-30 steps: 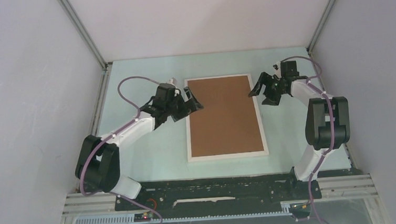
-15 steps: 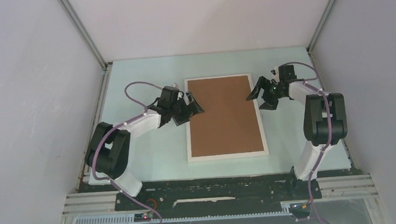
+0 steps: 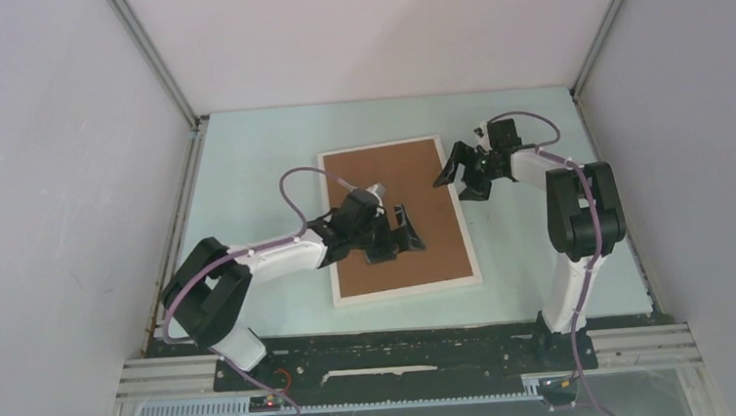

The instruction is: Put the photo into the frame

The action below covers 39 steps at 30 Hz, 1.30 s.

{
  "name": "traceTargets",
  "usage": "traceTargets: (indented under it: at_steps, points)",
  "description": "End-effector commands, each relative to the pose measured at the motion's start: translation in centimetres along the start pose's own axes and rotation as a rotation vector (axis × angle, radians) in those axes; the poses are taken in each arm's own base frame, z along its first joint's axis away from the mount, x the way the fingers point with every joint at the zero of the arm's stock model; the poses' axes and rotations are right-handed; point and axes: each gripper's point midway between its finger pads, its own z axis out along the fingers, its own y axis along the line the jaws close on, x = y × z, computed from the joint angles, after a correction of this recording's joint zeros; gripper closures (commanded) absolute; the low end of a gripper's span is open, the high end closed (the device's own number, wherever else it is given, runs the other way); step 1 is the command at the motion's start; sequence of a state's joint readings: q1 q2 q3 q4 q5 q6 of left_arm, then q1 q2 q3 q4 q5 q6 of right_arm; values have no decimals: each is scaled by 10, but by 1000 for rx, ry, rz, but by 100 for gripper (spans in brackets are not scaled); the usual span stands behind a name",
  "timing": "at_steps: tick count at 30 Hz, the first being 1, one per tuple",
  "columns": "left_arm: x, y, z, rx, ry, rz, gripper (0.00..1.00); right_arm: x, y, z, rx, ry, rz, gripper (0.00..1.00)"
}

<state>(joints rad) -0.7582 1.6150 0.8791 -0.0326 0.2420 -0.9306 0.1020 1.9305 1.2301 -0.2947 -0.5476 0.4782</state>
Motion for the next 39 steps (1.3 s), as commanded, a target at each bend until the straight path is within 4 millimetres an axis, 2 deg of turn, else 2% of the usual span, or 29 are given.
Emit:
traceTargets:
  at_steps: [1, 4, 6, 8, 13, 15, 21, 27, 31, 34, 39]
  points:
    - [-7, -30, -31, 65, -70, 23, 1, -18, 15, -5, -63, -34, -11, 7]
    - [-27, -35, -59, 23, -150, 101, 0, -27, 5, -17, -30, -62, -7, 7]
    - [-40, -27, -79, -33, -205, 121, 0, -26, 3, -25, -5, -69, -5, 7]
    - [-53, -4, -95, -98, -258, 80, 0, -21, 4, -29, -5, -60, -1, 7]
    - [-76, 81, -117, -308, -412, -64, 0, -16, 8, -29, -35, -64, 11, 7]
    - [-72, 98, -113, -361, -416, -80, 0, -16, 10, -27, -45, -60, 13, 7]
    - [-50, 114, -78, -340, -327, -173, 0, -9, 11, -16, -49, -35, 15, 8]
    - [-27, 106, -58, -322, -261, -160, 0, -4, 10, -4, -52, -13, 24, 8]
    - [-13, 88, -45, -273, -222, -154, 0, -3, 11, 2, -67, -5, 22, 8]
    - [-2, 57, -33, -199, -188, -133, 0, -5, 14, 7, -98, -3, 24, 8]
    - [34, -12, -14, -57, -85, -43, 0, -10, 26, 17, -147, 31, -49, 8]
